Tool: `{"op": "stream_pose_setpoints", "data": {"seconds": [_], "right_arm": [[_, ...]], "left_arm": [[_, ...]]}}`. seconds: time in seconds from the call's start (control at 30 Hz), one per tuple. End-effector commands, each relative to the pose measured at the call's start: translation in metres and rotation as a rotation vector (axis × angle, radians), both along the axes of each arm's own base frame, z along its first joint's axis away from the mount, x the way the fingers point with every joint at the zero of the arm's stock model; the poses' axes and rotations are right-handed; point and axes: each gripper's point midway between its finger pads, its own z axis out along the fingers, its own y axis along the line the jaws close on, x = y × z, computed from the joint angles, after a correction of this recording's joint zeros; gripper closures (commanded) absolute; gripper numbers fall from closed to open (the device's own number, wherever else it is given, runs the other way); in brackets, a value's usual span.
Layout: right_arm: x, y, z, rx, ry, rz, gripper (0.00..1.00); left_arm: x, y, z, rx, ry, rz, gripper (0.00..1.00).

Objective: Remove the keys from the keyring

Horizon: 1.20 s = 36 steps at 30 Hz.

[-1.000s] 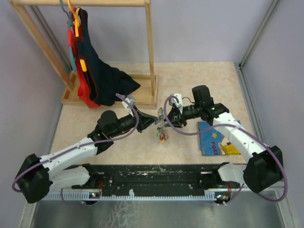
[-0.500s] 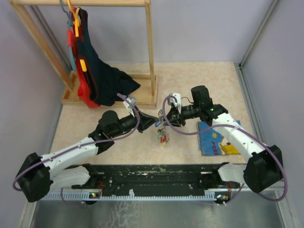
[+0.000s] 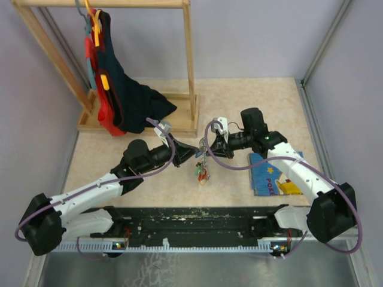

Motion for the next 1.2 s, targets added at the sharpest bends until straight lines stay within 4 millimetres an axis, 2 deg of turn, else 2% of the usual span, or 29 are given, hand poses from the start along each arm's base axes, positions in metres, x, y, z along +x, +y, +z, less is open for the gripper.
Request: {"op": "stream_pose_setpoints", "data": {"seconds": [0.0,0.33,0.5,0.77,0.87,1.0,1.1,1.17], "right_arm": [[-0.003,0.004,0.016,0.031,-0.049,0.031,1.0],[-0.017,0.001,0.037,0.112,-0.016,0.111,1.0],[-0.029,-0.001,0.045,0.152,-0.004,0.175,1.0],[-0.029,-0.004,0.045,0.167,0.001,0.176,1.0],[-0.023,-0.005,0.037,0.143,-0.005,0.153,1.0],[-0.015,-0.008,0.021,0.098,-0.026,0.114,1.0],[-0.018,-0.008,0.016,0.093,-0.029,0.126,1.0],[-0.02,-0.007,0.014,0.09,-0.028,0.136,0.95]], "left_arm": [[0.0,0.007,0.044,-0.094,-0.101,0.03,1.0],[-0.008,0.028,0.037,-0.064,-0.142,0.076,1.0],[-0.009,0.036,0.018,-0.019,-0.128,0.102,1.0],[-0.012,0.041,-0.007,0.02,-0.115,0.099,1.0],[-0.017,0.036,-0.001,0.003,-0.139,0.056,1.0],[-0.021,0.035,0.023,-0.025,-0.201,0.037,1.0],[-0.019,0.032,0.038,-0.017,-0.219,0.028,1.0],[-0.02,0.027,0.043,-0.009,-0.224,0.003,1.0]]}}
